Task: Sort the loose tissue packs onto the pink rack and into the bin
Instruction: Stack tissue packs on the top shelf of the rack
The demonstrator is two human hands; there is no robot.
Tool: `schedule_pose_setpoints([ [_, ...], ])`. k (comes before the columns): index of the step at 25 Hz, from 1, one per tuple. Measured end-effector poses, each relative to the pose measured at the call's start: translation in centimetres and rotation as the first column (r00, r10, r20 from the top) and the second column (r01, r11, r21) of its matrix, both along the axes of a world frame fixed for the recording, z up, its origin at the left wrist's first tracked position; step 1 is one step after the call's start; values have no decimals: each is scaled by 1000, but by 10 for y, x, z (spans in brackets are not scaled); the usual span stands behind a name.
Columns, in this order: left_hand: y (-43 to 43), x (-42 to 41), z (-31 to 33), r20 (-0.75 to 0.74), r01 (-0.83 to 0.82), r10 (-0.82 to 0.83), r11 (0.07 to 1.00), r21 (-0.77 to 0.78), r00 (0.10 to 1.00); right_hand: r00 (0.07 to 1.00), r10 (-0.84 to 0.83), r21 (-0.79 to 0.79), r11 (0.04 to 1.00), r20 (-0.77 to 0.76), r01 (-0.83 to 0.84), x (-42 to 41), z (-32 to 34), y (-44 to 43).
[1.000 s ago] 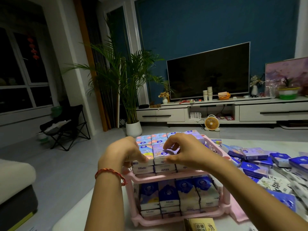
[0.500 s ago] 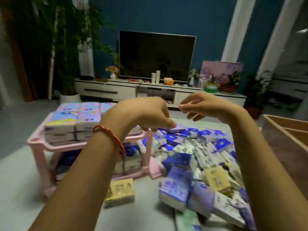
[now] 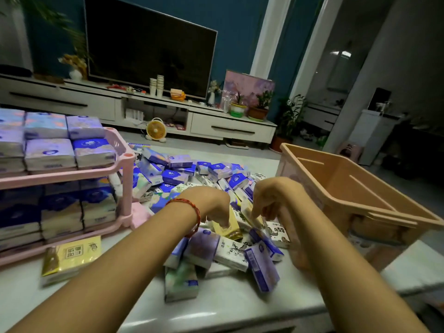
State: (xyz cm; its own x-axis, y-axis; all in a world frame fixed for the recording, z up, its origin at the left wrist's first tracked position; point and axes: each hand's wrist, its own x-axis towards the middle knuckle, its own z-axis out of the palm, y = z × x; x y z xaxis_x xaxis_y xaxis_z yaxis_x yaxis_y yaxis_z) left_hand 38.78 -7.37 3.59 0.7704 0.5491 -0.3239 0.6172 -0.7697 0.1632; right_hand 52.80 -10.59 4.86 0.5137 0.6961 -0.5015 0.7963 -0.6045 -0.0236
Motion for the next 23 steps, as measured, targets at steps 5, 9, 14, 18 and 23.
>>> schedule_pose_setpoints([
  [5, -8, -7, -2, -197, 102, -93, 994, 40, 976, 998, -24, -297, 954, 64, 42, -14, -17, -5],
  [9, -9, -11, -23, -347, 142, -117, 989, 47, 931, 996, 3, -297, 954, 93, 25, -16, -23, -4],
  [14, -4, -15, -50, -273, 91, -35, 977, 193, 961, 981, 16, -257, 966, 194, 35, -7, -45, 5],
  [18, -3, -17, -52, -246, 58, -11, 981, 187, 969, 967, 78, -251, 968, 242, -16, -4, -45, 2],
  [23, 6, -27, -16, 39, -5, 6, 1000, -26, 999, 998, -41, 140, 989, -37, 46, -3, 14, -6],
])
